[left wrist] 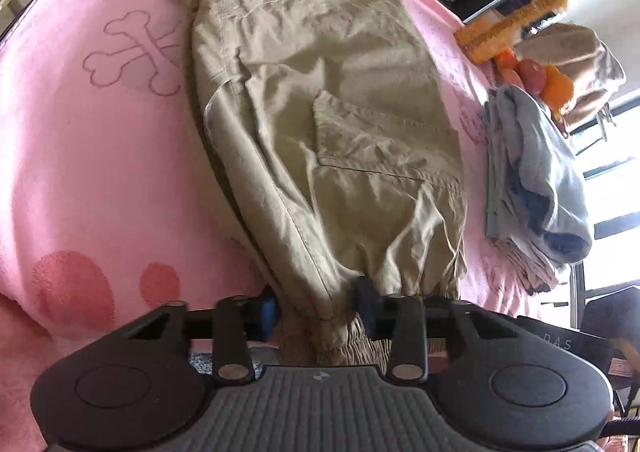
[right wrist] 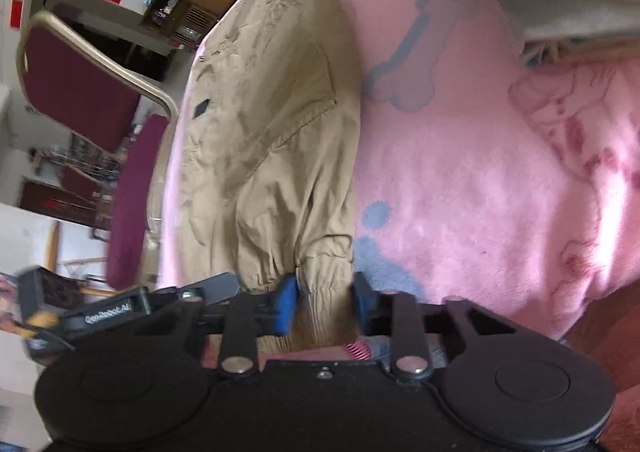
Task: Fold clothes
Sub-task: 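Grasp the elastic cuffs of the beige pants with both grippers, then lift the cuffs with both grippers and fold them onto the waistband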
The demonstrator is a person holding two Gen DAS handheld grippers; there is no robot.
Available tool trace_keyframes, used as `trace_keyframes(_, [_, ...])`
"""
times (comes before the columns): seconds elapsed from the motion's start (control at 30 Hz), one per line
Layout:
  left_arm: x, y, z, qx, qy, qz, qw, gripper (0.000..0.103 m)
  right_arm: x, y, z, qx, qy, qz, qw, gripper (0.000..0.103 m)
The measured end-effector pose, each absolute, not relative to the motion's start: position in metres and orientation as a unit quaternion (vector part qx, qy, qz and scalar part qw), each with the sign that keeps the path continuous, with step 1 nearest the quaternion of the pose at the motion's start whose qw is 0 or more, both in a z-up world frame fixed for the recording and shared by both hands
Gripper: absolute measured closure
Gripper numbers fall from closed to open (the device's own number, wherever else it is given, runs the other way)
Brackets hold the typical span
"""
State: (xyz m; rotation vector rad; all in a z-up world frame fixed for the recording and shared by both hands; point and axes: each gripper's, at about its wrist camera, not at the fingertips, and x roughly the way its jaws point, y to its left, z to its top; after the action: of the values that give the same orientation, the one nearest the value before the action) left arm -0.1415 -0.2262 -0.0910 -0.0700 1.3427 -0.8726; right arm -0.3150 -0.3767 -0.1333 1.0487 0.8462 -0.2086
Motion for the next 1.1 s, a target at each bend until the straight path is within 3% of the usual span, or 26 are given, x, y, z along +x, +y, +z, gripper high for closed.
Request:
trace_keyframes(0.1, [-0.146, -0.222, -0.077, -0.036, 0.594, -0.395, 0.700, 0.077, -0.322, -0.371, -0.117, 0.488, 0.366, -0.093, 0.787, 0.085])
trace_keyframes(0.33, [-0.155, -0.186, -0.054, -0.099, 0.612, -0.407, 0.671, 0.079, -0.348, -0.361, -0.087, 0.530, 0.347, -0.083, 0.769, 0.086])
trace_keyframes(0.6, [-0.144, -0.177, -0.068, -0.148, 0.667, -0.370, 0.629, 0.078, -0.346, -0.357, -0.098, 0.582, 0.367, -0.129, 0.714, 0.084])
trace_keyframes(0.73, [-0.132, -0.176, -0.043, -0.169, 0.650, -0.380, 0.636, 0.077, -0.335, -0.362, -0.077, 0.585, 0.342, -0.124, 0.725, 0.084])
trace_keyframes(1.07, [-0.076, -0.222, 0.028, -0.121, 0.508, -0.376, 0.765, 0.065, -0.272, -0.386, -0.038, 0.576, 0.282, -0.147, 0.753, 0.082])
trace_keyframes(1.1, [-0.070, -0.227, 0.035, -0.116, 0.493, -0.375, 0.777, 0.065, -0.259, -0.391, -0.038, 0.578, 0.275, -0.155, 0.753, 0.078])
